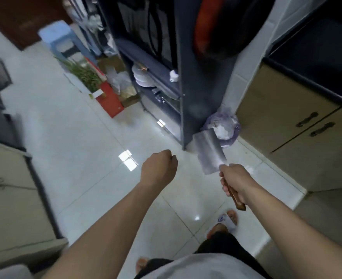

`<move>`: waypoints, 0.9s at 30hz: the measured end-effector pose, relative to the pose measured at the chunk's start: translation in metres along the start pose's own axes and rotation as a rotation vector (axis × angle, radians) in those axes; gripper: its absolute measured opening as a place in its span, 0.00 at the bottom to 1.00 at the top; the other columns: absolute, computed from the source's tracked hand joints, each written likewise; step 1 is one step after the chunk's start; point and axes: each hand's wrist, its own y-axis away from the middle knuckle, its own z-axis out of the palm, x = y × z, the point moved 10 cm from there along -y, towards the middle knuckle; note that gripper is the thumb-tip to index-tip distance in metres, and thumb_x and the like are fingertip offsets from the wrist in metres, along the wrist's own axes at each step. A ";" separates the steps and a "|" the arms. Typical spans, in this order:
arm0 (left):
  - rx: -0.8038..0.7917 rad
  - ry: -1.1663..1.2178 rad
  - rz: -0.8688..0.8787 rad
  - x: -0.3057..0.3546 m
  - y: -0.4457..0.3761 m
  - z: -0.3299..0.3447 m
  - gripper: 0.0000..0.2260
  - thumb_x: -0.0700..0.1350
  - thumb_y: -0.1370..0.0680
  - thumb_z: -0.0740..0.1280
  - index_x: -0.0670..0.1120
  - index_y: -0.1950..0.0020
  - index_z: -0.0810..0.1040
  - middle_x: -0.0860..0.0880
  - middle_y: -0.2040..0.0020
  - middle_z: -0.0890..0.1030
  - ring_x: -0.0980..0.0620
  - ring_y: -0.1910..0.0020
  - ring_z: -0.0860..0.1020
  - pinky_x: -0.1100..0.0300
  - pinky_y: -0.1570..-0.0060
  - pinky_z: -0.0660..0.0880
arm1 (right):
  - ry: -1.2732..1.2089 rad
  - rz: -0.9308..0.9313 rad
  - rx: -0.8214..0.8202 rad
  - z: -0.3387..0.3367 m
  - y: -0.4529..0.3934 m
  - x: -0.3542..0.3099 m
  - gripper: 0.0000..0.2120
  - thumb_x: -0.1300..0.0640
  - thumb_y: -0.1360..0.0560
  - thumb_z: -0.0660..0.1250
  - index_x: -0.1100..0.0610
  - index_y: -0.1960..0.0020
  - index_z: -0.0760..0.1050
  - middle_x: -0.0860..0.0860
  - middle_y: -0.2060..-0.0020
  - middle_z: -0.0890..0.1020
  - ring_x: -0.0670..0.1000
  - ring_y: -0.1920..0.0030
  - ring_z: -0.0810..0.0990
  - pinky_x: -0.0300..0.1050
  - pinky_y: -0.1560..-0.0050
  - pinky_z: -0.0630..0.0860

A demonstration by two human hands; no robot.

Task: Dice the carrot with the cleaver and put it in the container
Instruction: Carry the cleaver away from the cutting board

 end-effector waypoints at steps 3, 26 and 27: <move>0.036 0.048 -0.128 -0.104 0.051 -0.036 0.15 0.48 0.18 0.57 0.46 0.64 0.64 0.47 0.65 0.72 0.42 0.63 0.72 0.55 0.62 0.68 | 0.066 -0.117 -0.035 0.094 0.049 -0.021 0.09 0.57 0.20 0.60 0.61 0.54 0.72 0.58 0.68 0.74 0.53 0.77 0.69 0.41 0.75 0.65; 0.563 0.431 -0.928 -0.704 0.284 -0.297 0.10 0.47 0.17 0.60 0.51 0.55 0.77 0.50 0.56 0.82 0.49 0.57 0.80 0.53 0.58 0.77 | 0.690 -0.849 -0.822 0.808 0.315 -0.260 0.09 0.58 0.20 0.64 0.64 0.52 0.78 0.59 0.64 0.79 0.55 0.72 0.75 0.47 0.68 0.75; 0.585 0.456 -0.972 -0.722 0.282 -0.307 0.10 0.47 0.17 0.59 0.50 0.56 0.77 0.50 0.57 0.82 0.49 0.57 0.81 0.51 0.56 0.79 | 0.720 -0.881 -0.859 0.838 0.319 -0.269 0.09 0.58 0.21 0.63 0.64 0.52 0.78 0.58 0.64 0.79 0.54 0.72 0.75 0.47 0.68 0.75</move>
